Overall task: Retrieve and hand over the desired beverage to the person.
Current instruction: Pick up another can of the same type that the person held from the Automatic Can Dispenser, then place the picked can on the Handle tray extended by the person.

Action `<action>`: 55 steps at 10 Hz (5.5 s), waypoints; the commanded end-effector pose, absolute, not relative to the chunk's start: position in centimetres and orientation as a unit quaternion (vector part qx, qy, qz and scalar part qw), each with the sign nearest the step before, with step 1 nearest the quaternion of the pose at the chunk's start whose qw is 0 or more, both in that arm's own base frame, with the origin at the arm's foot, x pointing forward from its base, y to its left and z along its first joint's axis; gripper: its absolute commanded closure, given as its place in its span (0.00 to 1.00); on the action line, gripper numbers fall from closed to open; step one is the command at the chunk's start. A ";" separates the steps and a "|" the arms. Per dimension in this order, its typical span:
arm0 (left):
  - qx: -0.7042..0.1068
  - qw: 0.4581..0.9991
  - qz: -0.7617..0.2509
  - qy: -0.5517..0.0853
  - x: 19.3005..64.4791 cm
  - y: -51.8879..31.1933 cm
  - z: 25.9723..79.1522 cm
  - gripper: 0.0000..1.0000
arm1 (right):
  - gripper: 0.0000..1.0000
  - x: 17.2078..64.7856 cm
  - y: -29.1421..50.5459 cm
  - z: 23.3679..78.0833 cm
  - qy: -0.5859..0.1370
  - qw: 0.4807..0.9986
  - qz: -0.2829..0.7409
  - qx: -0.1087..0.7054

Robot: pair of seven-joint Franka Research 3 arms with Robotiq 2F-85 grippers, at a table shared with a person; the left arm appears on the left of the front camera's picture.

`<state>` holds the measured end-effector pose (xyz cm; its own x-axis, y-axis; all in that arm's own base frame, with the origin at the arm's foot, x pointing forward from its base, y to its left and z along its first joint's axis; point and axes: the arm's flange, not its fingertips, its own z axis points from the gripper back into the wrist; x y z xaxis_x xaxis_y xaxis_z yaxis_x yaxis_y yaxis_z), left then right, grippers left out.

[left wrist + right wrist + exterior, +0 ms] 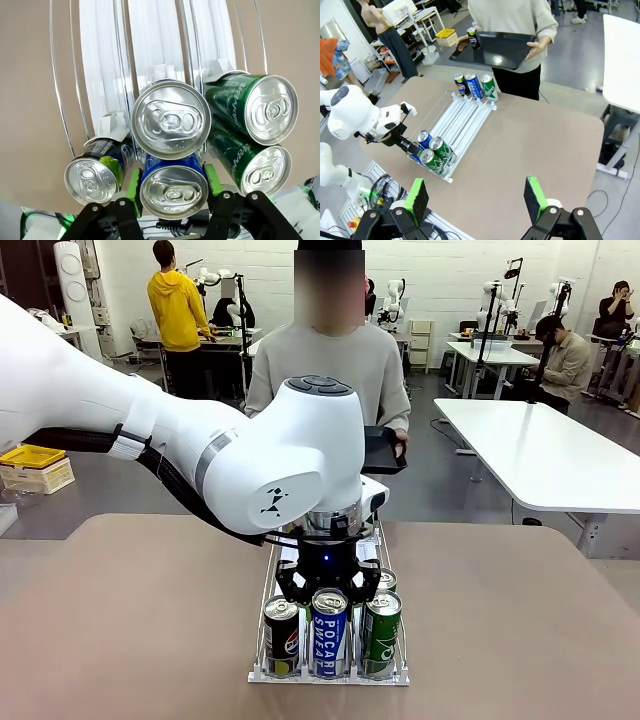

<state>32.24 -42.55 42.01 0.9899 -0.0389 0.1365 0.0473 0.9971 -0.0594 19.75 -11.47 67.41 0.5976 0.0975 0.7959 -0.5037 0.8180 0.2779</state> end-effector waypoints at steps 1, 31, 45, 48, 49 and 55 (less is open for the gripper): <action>-0.021 0.995 -0.071 -0.068 31.5 -42.6 42.7 0.96 | 0.00 19.8 -11.3 67.3 -0.413 0.857 0.179 0.252; -0.028 0.991 -0.009 -0.129 45.7 -40.5 66.5 0.96 | 0.00 19.8 -11.3 67.3 -0.413 0.857 0.179 0.252; -0.019 0.997 -0.062 -0.048 57.1 -42.8 63.5 0.42 | 0.00 19.8 -11.3 67.3 -0.413 0.857 0.179 0.252; -0.021 0.997 -0.067 -0.042 56.4 -42.6 62.1 0.42 | 0.00 19.8 -11.3 67.3 -0.413 0.857 0.179 0.252; -0.020 0.997 -0.067 -0.040 56.2 -42.6 61.8 0.42 | 0.00 19.8 -11.3 67.3 -0.413 0.857 0.179 0.252; -0.014 0.997 -0.073 -0.037 56.2 -42.5 61.6 0.00 | 0.00 19.8 -11.3 67.3 -0.413 0.857 0.179 0.252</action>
<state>55.56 -42.19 60.62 0.9910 -0.1106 0.0748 0.1132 0.9930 -0.0323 19.74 -11.48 67.41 0.5974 0.0972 0.7960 -0.5037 0.8179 0.2781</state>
